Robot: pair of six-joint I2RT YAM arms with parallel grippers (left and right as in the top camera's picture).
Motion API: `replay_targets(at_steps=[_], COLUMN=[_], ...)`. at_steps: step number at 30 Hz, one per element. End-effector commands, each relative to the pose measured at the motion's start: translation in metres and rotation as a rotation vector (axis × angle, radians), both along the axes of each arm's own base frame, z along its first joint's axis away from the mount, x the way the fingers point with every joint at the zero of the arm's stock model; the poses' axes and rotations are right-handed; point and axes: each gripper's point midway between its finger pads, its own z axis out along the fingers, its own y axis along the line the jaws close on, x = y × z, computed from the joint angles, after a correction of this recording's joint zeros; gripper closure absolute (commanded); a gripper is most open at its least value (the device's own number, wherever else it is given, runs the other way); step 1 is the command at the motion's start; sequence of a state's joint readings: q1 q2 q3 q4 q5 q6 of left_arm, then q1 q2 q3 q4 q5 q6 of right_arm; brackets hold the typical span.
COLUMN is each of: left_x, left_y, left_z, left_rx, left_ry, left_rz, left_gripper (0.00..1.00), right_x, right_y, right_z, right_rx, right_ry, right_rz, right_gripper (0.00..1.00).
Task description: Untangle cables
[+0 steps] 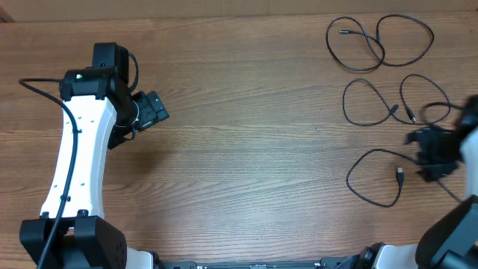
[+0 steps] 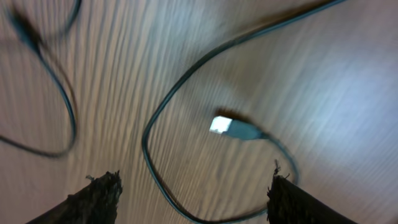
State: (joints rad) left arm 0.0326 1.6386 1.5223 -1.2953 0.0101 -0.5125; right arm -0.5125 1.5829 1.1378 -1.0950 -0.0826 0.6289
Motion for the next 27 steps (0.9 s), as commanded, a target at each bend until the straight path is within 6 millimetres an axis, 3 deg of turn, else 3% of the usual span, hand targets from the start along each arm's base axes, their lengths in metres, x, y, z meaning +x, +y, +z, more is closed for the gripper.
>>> replay_targets(at_steps=[1, 6, 12, 17, 21, 27], left_x=[-0.004, -0.003, -0.001, -0.001, -0.001, 0.0], left_y=[-0.001, -0.001, -0.001, -0.001, -0.001, -0.001], left_z=[-0.007, -0.007, -0.007, -0.007, -0.007, -0.007], left_rx=[0.012, 0.012, 0.012, 0.012, 0.012, 0.012], left_ry=[0.028, 0.026, 0.017, 0.017, 0.018, 0.014], left_rz=[-0.026, -0.026, -0.025, -0.026, -0.026, -0.026], left_gripper=[0.01, 0.0, 0.0, 0.0, 0.01, 0.0], right_x=[-0.002, 0.004, 0.008, 0.004, 0.003, 0.001], right_y=[0.034, 0.074, 0.104, 0.106, 0.106, 0.105], right_z=[-0.022, -0.051, -0.057, -0.058, -0.058, -0.062], right_rx=[0.024, 0.017, -0.029, -0.107, -0.122, -0.125], right_ry=[0.029, 0.007, 0.026, 0.063, 0.069, 0.089], right_rz=[0.063, 0.186, 0.296, 0.29, 0.281, 0.279], right_gripper=[0.24, 0.27, 0.23, 0.24, 0.37, 0.4])
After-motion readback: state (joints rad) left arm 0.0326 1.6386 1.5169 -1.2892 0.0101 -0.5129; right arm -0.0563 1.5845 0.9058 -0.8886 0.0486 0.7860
